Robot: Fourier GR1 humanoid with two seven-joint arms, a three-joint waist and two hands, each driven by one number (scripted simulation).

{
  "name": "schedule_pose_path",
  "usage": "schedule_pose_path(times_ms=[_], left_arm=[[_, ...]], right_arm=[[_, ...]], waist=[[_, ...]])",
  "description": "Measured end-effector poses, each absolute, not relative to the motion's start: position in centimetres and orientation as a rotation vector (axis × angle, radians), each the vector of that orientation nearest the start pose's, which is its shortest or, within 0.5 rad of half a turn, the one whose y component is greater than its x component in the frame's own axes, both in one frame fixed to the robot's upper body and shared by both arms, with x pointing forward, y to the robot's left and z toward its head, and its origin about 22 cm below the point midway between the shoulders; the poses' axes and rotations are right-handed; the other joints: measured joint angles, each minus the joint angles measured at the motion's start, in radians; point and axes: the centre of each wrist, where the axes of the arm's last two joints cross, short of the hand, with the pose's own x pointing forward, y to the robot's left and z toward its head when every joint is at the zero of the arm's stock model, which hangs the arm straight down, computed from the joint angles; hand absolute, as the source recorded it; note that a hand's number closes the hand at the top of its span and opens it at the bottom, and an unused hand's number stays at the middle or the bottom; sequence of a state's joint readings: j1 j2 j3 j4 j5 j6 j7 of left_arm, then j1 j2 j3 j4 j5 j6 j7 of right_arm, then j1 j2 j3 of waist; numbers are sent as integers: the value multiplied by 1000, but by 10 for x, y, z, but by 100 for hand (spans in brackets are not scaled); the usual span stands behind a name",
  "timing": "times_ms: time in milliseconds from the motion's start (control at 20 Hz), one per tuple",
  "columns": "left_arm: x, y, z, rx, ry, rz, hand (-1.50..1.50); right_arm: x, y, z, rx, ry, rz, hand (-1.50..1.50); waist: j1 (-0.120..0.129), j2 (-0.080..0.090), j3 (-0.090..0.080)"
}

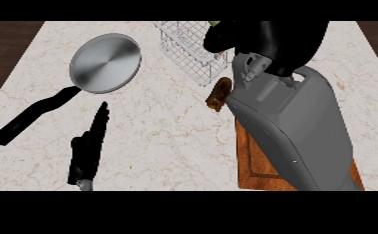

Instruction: Pick the lemon from the cutting board and place it in the tiered basket

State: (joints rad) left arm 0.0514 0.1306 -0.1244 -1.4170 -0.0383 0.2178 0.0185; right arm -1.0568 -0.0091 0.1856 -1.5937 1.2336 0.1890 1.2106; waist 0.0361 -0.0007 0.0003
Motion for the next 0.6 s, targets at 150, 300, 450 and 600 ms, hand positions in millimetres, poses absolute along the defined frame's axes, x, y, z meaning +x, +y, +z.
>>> schedule_pose_path(times_ms=[150,300,450,600], left_arm=[[222,240,-45,241,-1358,-56,0],[222,236,-47,238,-1365,-58,0],[223,235,-46,233,-1361,-53,0],[224,237,-45,230,-1358,-57,0]], right_arm=[[326,-47,300,-1289,-1395,343,150],[346,-42,298,-1277,-1354,388,150],[364,-39,289,-1265,-1307,423,150],[380,-34,278,-1265,-1260,447,150]], waist=[[1,2,0],[1,3,1],[0,4,2],[4,6,2]])
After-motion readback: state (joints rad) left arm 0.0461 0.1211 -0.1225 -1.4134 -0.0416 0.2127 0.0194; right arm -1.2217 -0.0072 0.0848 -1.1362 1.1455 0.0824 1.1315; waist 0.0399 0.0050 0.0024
